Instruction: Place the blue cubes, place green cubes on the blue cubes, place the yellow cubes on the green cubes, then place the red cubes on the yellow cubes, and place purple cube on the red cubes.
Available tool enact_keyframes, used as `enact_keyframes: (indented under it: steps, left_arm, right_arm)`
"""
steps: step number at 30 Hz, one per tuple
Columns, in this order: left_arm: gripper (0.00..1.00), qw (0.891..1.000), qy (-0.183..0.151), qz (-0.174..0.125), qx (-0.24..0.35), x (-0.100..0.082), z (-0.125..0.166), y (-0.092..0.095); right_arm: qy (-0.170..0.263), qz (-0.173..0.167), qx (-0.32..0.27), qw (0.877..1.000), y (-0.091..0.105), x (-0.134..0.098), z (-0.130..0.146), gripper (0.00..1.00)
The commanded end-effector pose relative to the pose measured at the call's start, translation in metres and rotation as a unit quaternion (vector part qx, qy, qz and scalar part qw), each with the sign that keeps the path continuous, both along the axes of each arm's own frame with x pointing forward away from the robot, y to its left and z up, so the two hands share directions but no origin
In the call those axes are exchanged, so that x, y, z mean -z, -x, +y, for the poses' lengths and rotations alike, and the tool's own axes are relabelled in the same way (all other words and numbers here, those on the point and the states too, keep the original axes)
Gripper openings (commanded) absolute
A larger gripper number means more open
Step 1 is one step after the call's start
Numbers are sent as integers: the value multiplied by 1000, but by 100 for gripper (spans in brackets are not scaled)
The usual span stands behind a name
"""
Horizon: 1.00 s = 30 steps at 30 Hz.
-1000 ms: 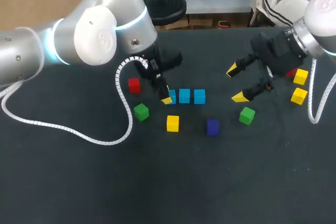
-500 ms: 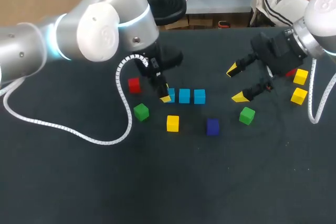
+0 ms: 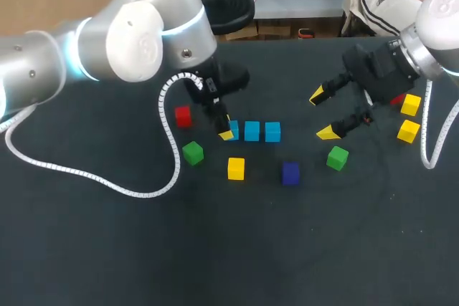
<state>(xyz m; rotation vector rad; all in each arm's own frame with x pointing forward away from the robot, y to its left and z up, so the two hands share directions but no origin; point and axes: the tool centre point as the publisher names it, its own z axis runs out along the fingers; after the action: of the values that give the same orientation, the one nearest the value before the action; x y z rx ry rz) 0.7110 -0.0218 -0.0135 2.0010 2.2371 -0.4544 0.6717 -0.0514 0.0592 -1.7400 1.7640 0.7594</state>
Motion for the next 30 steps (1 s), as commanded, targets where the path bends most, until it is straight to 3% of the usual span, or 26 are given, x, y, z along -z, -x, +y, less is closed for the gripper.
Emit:
enact_keyframes:
  steps: [1, 10, 12, 15, 18, 21, 22, 23, 26, 29, 30]
  left_arm:
    - [26, 1000, 4, 3, -3, 3, 1, -1]
    - [93, 1000, 12, 2, -7, -3, 2, 1]
    - [98, 1000, 13, 1, -7, -5, 2, 2]
    - [96, 1000, 15, -3, -5, -8, 2, 2]
    - [94, 1000, 16, -4, -4, -10, 2, 3]
    - [80, 1000, 17, -6, -4, -11, 3, 3]
    - [62, 1000, 17, -6, -3, -11, 3, 3]
    - [32, 1000, 17, -7, -2, -11, 3, 4]
    - [24, 1000, 16, -7, -3, -11, 3, 5]
    - [0, 1000, 16, -7, -4, -11, 4, 6]
    - [0, 1000, 16, -7, -4, -11, 4, 6]
  right_arm:
    - [-1, 0, 0, 1000, 0, 0, 0, 100]
    - [-1, 0, 0, 1000, 0, 0, 0, 100]
    - [-1, 0, 0, 1000, 0, 0, 0, 100]
    - [-1, 0, 0, 1000, 0, 0, 0, 100]
    - [-1, 0, 0, 1000, 0, 0, 0, 100]
    - [-1, 0, 0, 1000, 0, 0, 0, 100]
    - [-1, 0, 0, 1000, 0, 0, 0, 100]
    - [-1, 0, 0, 1000, 0, 0, 0, 100]
    - [-1, 0, 0, 1000, 0, 0, 0, 100]
    - [-1, 0, 0, 1000, 0, 0, 0, 100]
    - [-1, 0, 0, 1000, 0, 0, 0, 100]
